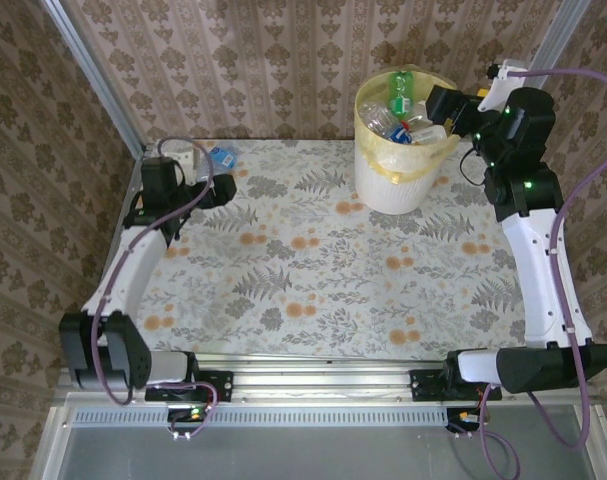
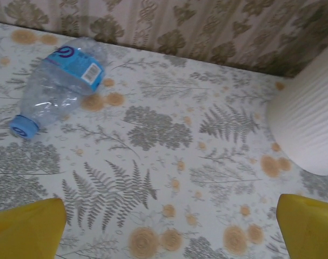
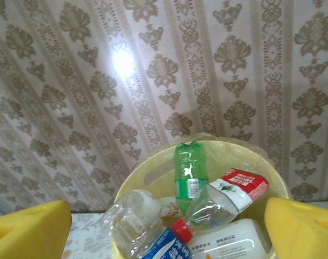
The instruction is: Throw the plastic bottles in the bin
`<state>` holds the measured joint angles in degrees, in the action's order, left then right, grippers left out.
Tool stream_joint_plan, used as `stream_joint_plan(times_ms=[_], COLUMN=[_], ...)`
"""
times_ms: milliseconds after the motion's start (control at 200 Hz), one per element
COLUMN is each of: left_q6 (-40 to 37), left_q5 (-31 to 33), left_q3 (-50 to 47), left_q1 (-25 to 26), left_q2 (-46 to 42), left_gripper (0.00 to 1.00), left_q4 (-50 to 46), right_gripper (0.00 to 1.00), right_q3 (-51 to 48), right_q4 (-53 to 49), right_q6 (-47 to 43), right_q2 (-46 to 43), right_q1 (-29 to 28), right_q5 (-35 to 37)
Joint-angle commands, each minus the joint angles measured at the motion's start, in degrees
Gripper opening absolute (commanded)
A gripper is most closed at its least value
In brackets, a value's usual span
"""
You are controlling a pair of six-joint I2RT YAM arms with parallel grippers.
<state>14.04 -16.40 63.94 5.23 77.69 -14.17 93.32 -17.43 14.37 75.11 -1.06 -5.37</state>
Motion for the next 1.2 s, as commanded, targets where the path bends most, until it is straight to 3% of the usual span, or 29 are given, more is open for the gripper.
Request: stream_joint_plan(times_ms=[0,280,460,820,1195], left_q6=[-4.6,-11.1,-14.5,-18.1,-20.4], left_q5=[5.7,13.4,16.1,18.4,16.2], left_q3=[6.7,27.4,38.1,57.6,74.8], left_q1=[-1.1,-1.5,-1.7,-2.8,-3.5], left_q2=[5.9,28.2,39.6,56.9,69.1], left_gripper=[1.00,0.98,0.98,1.00,1.00], left_q4=[-8.6,-19.7,-22.1,-28.8,-37.0], right_gripper=[0.96,1.00,1.00,1.00,1.00], right_q3=[-1.3,-3.4,-5.1,-7.5,-7.0], right_q4=[-4.1,-10.0,-12.0,-12.9,-13.1], right_q6=[1.7,1.3,1.0,1.8,1.1], right_q2=[-1.1,-4.8,-6.3,-6.7,-6.5], right_q1=[-0.4,-1.1,-1.4,-1.4,-1.4], right_q5=[-6.5,-11.9,-13.3,-13.7,-14.8])
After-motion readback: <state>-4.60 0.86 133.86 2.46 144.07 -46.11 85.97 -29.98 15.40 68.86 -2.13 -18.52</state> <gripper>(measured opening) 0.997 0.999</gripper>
